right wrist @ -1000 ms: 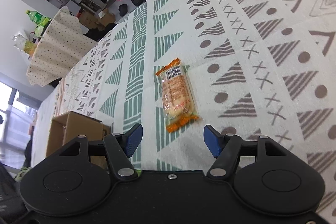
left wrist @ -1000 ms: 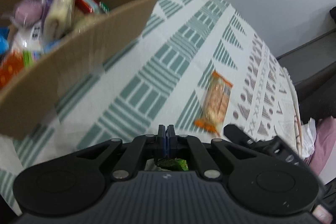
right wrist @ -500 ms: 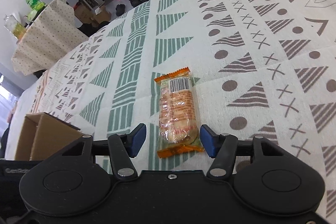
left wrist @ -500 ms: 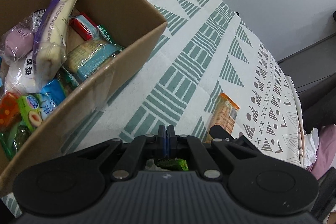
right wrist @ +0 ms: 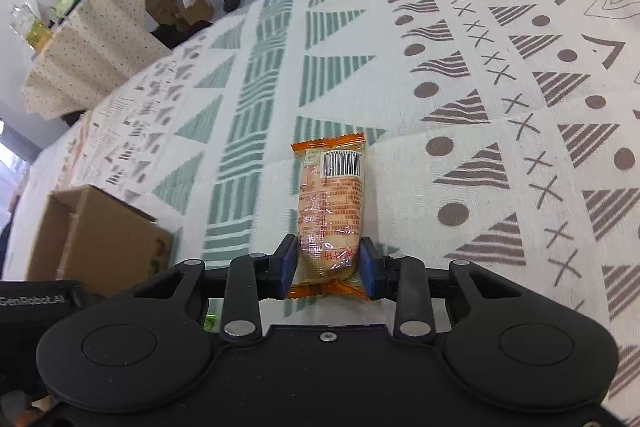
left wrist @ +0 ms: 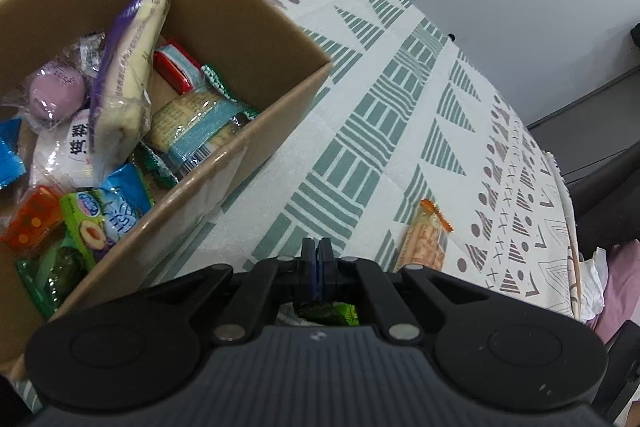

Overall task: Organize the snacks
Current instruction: 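Carry both held packets over the box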

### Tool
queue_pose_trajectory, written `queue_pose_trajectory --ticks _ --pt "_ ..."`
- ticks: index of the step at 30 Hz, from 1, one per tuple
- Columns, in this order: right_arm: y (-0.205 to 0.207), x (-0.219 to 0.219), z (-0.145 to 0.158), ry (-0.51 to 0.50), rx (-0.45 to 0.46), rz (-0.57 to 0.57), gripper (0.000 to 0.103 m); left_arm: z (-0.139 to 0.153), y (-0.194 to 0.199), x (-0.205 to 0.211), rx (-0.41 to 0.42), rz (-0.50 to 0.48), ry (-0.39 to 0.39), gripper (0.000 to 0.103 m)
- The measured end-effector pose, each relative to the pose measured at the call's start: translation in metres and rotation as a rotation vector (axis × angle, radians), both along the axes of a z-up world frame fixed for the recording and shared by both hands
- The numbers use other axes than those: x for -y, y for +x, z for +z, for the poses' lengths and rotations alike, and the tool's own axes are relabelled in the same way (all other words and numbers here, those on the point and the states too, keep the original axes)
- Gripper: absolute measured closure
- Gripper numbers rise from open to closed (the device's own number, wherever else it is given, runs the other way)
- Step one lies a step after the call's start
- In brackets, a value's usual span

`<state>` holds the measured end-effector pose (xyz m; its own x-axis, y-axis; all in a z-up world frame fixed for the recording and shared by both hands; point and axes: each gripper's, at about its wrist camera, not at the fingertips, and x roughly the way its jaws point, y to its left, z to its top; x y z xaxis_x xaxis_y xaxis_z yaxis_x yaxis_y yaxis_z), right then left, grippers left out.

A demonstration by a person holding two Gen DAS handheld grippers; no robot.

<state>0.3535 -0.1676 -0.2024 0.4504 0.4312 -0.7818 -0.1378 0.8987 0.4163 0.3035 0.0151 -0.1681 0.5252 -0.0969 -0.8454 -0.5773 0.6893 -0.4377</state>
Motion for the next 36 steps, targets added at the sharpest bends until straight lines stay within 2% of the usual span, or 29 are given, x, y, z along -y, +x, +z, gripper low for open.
queue_pose_trajectory --ticks 18,27,36 --pt "-0.027 0.016 0.059 0.169 0.103 0.015 0.071 0.067 -0.037 0.014 0.105 0.015 0.102 0.103" --pt "-0.042 0.017 0.084 0.242 0.163 0.026 0.071 0.097 -0.055 0.008 0.152 0.046 0.153 0.103" --pt "-0.058 0.005 0.102 0.282 0.209 0.071 0.071 0.114 -0.072 -0.008 0.173 0.093 0.180 0.103"
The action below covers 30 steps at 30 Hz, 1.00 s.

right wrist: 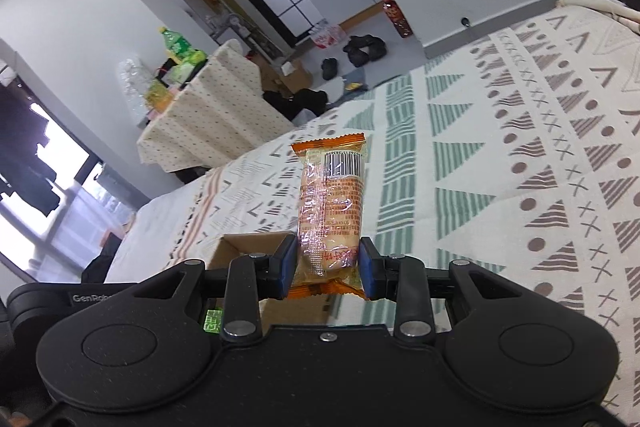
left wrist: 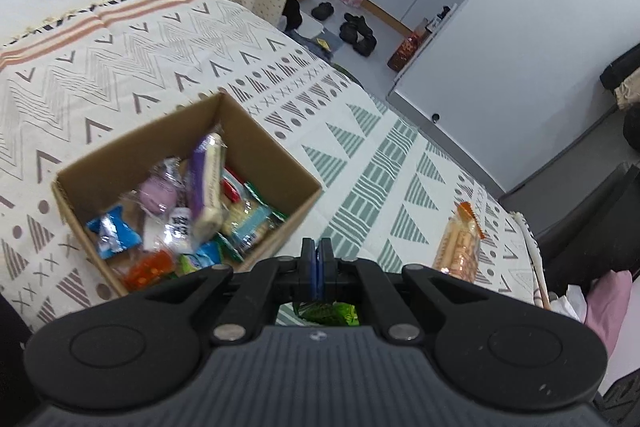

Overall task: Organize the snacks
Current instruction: 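Carry both held packets over the box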

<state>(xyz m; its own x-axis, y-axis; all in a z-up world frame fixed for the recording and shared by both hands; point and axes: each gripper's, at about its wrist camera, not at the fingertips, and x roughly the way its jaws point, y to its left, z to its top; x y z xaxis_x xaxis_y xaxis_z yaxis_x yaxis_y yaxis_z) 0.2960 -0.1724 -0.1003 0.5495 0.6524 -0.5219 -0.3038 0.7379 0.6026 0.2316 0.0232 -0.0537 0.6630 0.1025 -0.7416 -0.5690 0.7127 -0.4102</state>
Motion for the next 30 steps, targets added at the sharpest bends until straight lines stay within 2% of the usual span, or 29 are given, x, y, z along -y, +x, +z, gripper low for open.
queue_pose_trajectory --ticks 9,16,30 --pt "-0.011 -0.019 0.006 0.037 0.020 0.060 0.071 0.012 -0.015 -0.032 0.018 0.063 0.019 0.103" --pt "-0.017 -0.038 0.006 0.043 0.019 0.087 0.071 0.010 -0.020 -0.060 0.019 0.108 0.002 0.103" --pt "-0.023 -0.091 -0.007 0.004 -0.004 0.149 0.071 -0.029 -0.025 -0.117 -0.040 0.173 -0.071 0.102"
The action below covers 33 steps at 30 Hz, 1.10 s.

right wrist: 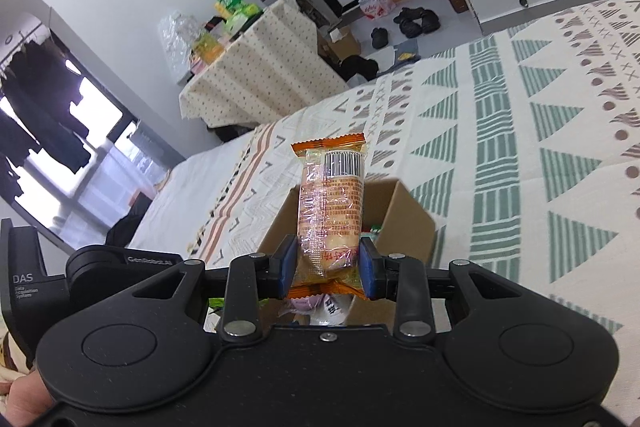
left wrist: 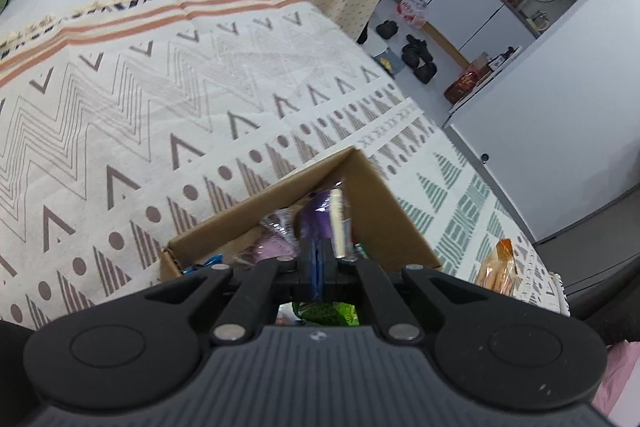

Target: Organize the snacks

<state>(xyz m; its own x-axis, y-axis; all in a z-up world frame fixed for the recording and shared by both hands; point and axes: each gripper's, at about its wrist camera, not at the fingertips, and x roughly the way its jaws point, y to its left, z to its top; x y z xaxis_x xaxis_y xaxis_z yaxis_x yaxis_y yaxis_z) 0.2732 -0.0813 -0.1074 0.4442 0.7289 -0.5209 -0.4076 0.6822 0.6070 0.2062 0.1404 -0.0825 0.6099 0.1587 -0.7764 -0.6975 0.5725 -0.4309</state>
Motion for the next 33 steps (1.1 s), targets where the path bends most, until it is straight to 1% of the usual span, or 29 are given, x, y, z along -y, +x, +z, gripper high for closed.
queue_pose_trajectory --ticks 4,5,7,10,11,12,13,14,15,16,20,22,23,24,25,27,30,33 --pt "0.000 -0.014 -0.003 -0.008 -0.005 0.018 0.071 -0.012 0.002 -0.011 -0.054 -0.001 -0.034 0.100" --pt "0.001 -0.017 -0.003 -0.008 -0.006 0.021 0.071 -0.014 0.002 -0.014 -0.063 -0.002 -0.046 0.098" --pt "0.002 -0.023 -0.005 -0.017 -0.010 0.025 0.071 -0.015 0.002 -0.018 -0.073 -0.013 -0.062 0.098" --pt "0.004 -0.027 -0.006 -0.020 -0.012 0.026 0.071 -0.013 0.003 -0.023 -0.092 -0.019 -0.066 0.096" --pt "0.004 -0.029 -0.005 -0.023 -0.007 0.031 0.067 -0.012 0.003 -0.025 -0.094 -0.019 -0.069 0.094" --pt "0.003 -0.031 -0.004 -0.032 0.003 0.039 0.065 -0.011 0.002 -0.027 -0.094 -0.019 -0.069 0.089" --pt "0.002 -0.032 -0.002 -0.047 0.025 0.040 0.059 -0.010 0.002 -0.028 -0.094 -0.020 -0.064 0.085" --pt "0.000 -0.033 -0.001 -0.062 0.045 0.032 0.044 -0.009 0.002 -0.028 -0.092 -0.025 -0.056 0.078" --pt "-0.002 -0.032 0.001 -0.070 0.065 0.022 0.036 -0.008 0.003 -0.027 -0.092 -0.032 -0.049 0.072" --pt "-0.004 -0.030 0.001 -0.073 0.075 0.016 0.036 -0.008 0.003 -0.026 -0.096 -0.039 -0.046 0.070" --pt "-0.003 -0.017 -0.001 -0.083 0.048 -0.020 0.036 -0.009 0.003 -0.023 -0.116 -0.068 -0.051 0.064" --pt "-0.001 -0.010 -0.001 -0.067 0.013 -0.049 0.035 -0.009 0.003 -0.019 -0.133 -0.078 -0.043 0.057" --pt "-0.001 -0.008 0.001 -0.067 0.005 -0.062 0.035 -0.008 0.003 -0.017 -0.143 -0.091 -0.033 0.049" --pt "-0.003 -0.007 0.006 -0.076 0.016 -0.069 0.035 -0.008 0.003 -0.015 -0.152 -0.104 -0.025 0.043" --pt "-0.006 -0.006 0.010 -0.086 0.034 -0.075 0.033 -0.007 0.003 -0.012 -0.165 -0.115 -0.019 0.040" --pt "-0.014 -0.003 0.018 -0.099 0.060 -0.082 0.026 -0.004 0.001 -0.008 -0.175 -0.127 -0.014 0.032" --pt "-0.022 0.003 0.024 -0.133 0.063 -0.095 0.025 0.004 -0.003 -0.002 -0.158 -0.156 0.000 0.022" --pt "-0.029 0.008 0.030 -0.171 0.054 -0.125 0.024 0.014 -0.003 0.005 -0.156 -0.207 0.014 0.018"
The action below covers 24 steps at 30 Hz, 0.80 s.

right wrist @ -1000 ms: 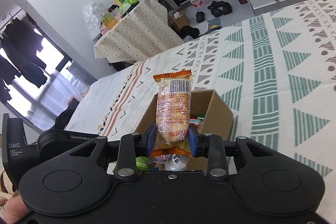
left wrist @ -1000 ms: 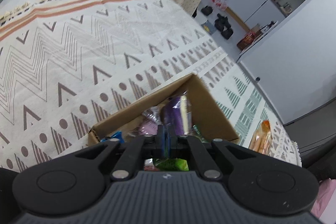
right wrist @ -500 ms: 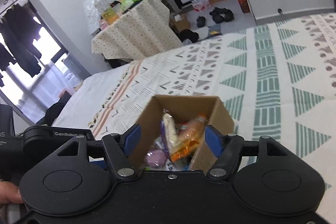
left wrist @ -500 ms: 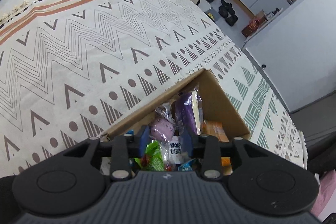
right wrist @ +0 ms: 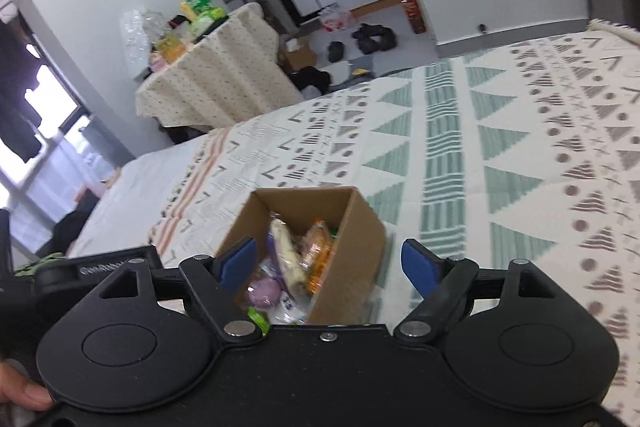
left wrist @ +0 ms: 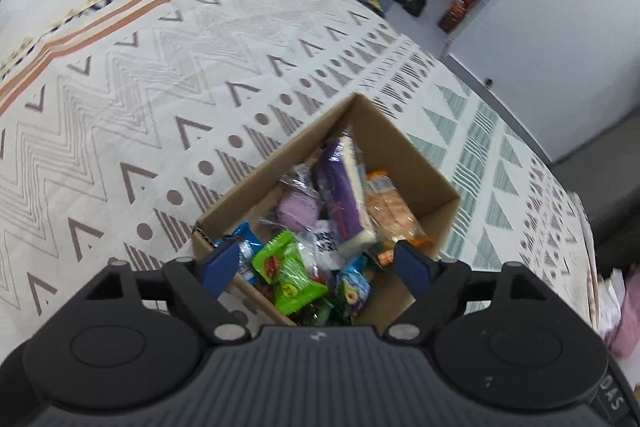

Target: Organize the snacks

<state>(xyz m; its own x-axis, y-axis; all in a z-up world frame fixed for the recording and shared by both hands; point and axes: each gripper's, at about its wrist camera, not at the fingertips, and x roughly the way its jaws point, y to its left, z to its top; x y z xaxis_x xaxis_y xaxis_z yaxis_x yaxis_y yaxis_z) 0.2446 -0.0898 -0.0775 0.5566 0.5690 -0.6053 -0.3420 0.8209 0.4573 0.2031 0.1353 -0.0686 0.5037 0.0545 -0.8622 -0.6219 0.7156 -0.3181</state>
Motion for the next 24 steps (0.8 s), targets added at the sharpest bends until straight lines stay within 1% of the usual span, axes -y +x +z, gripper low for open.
queue_pose_trajectory --ticks 2,5,9,12,17,20,23,24 --pt "-0.007 0.007 0.007 0.001 0.005 -0.032 0.023 0.007 -0.002 0.004 0.000 -0.015 0.008 0.017" --pt "-0.018 0.016 0.018 0.017 0.017 -0.063 0.017 0.018 -0.009 0.013 0.008 -0.052 0.023 0.015" --pt "-0.033 0.026 0.033 -0.007 0.037 -0.096 0.013 0.031 -0.019 0.021 0.026 -0.113 0.035 0.011" --pt "-0.045 0.032 0.042 -0.001 0.050 -0.105 0.012 0.039 -0.027 0.025 0.038 -0.141 0.040 0.009" --pt "-0.063 0.041 0.053 -0.007 0.048 -0.124 0.011 0.053 -0.036 0.034 0.046 -0.174 0.051 0.007" --pt "-0.071 0.050 0.059 0.008 0.022 -0.142 0.011 0.064 -0.044 0.040 0.083 -0.196 0.038 0.007" --pt "-0.084 0.060 0.067 0.002 0.020 -0.159 0.011 0.075 -0.051 0.047 0.109 -0.234 0.061 0.002" --pt "-0.087 0.063 0.070 0.000 0.015 -0.162 0.011 0.077 -0.054 0.049 0.115 -0.244 0.057 0.001"
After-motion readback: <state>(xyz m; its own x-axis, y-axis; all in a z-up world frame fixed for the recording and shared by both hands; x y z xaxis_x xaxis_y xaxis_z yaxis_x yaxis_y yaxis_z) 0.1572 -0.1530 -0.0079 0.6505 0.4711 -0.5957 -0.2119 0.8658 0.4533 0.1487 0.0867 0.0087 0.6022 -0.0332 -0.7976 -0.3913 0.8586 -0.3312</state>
